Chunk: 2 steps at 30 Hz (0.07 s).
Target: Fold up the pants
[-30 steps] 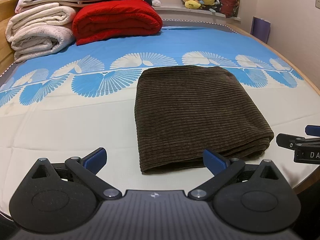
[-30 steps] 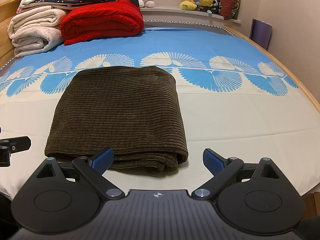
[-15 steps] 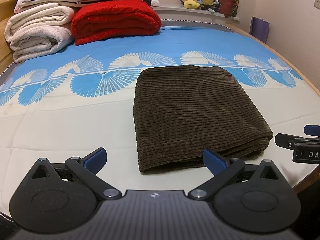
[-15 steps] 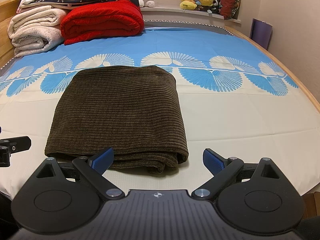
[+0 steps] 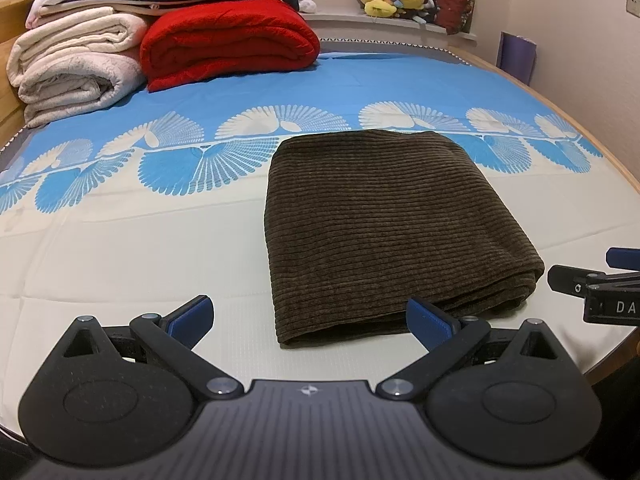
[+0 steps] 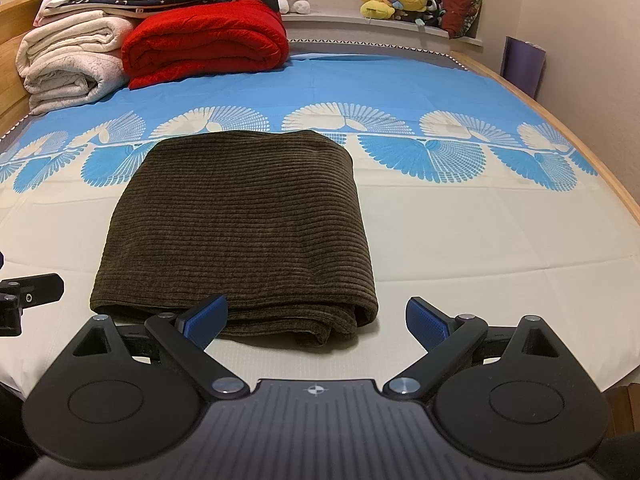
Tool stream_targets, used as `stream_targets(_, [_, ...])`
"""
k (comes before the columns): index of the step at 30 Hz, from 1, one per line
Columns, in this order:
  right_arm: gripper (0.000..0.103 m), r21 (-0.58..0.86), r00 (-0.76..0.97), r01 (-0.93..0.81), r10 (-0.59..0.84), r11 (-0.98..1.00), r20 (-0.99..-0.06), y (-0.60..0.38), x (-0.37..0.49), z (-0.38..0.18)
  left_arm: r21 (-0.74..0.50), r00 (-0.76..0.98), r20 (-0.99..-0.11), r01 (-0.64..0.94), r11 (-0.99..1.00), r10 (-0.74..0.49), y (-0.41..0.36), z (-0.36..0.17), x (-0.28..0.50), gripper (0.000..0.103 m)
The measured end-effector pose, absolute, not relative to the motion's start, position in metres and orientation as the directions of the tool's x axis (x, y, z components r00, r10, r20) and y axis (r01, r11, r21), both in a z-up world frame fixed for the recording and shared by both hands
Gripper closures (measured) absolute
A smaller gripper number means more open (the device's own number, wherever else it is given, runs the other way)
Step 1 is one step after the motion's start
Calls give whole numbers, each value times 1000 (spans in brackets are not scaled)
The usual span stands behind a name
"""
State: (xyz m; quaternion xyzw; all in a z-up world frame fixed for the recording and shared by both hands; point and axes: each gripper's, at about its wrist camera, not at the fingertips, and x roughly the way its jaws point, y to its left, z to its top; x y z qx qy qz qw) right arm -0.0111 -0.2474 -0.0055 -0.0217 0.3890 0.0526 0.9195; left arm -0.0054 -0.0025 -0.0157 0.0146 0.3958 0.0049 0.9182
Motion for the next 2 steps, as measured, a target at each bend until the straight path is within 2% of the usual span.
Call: stream_targets(2, [7, 1, 692, -112, 79, 994, -717, -247, -11, -5, 33, 682, -731, 2, 999, 23, -3, -16, -5, 0])
